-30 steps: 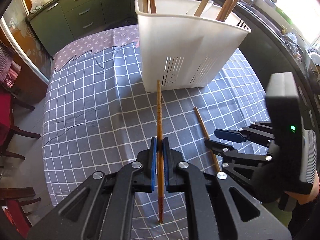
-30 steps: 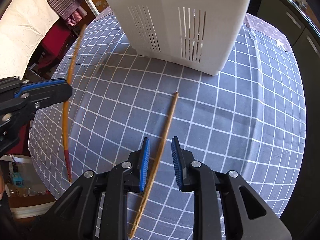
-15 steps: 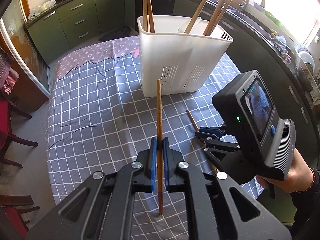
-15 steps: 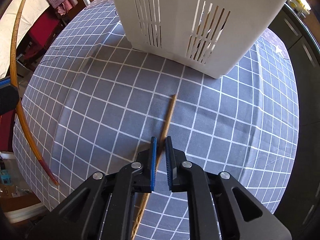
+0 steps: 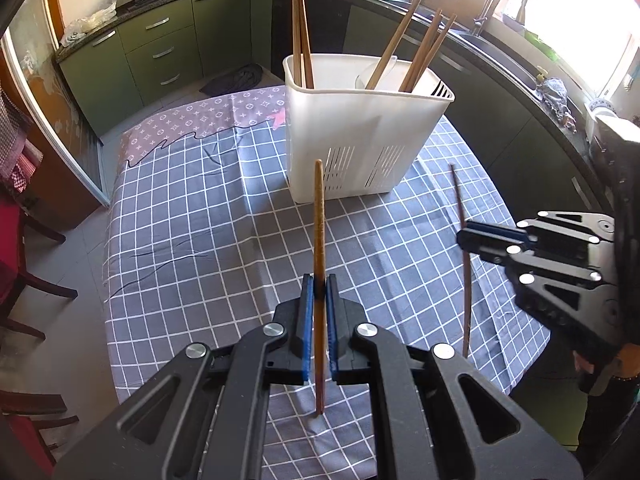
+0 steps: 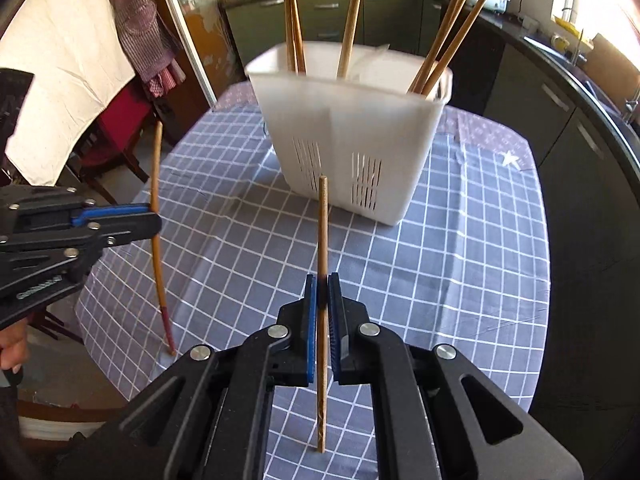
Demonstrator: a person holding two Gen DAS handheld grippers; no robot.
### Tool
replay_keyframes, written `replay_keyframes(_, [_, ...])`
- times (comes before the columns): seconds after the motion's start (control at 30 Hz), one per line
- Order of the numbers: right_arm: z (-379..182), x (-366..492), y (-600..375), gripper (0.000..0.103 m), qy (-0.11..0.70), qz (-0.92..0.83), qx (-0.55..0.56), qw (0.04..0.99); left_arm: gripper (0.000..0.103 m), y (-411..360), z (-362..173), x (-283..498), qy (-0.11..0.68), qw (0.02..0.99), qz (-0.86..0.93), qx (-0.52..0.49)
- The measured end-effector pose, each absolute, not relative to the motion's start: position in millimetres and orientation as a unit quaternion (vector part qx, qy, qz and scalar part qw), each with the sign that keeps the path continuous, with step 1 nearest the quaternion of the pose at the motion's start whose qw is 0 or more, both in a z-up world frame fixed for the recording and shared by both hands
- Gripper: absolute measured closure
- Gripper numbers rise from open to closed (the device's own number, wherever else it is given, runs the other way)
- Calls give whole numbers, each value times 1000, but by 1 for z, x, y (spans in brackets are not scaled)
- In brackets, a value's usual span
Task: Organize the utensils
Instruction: 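Carry both upright chopsticks over the white holder with both tools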
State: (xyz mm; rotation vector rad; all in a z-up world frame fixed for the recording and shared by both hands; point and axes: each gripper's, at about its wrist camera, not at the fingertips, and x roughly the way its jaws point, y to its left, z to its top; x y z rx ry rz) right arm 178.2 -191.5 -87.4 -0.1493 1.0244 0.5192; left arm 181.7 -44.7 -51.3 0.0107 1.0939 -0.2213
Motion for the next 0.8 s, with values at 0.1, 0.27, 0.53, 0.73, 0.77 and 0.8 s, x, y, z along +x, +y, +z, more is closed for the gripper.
replay_keyframes(0.1, [-60, 168, -212, 97, 449, 246, -60, 857, 97, -45, -41, 178, 504, 857, -105, 10])
replay_keyframes(0.27, [-39, 159, -221, 97, 427, 248, -58, 868, 97, -48, -26, 172, 480, 871, -102, 21])
replay_keyframes(0.53, [-40, 154, -218, 97, 421, 254, -62, 869, 97, -54, -23, 169, 478, 871, -107, 35])
replay_keyframes(0.73, [-43, 153, -220, 97, 421, 255, -58, 869, 97, -56, -23, 170, 478, 871, -108, 39])
replay_keyframes(0.77, [-44, 154, -221, 97, 421, 255, -57, 868, 97, -56, -23, 170, 478, 871, -108, 39])
replay_keyframes(0.8, [-44, 154, -221, 97, 421, 256, -58, 868, 97, -56, -23, 170, 478, 871, -108, 39])
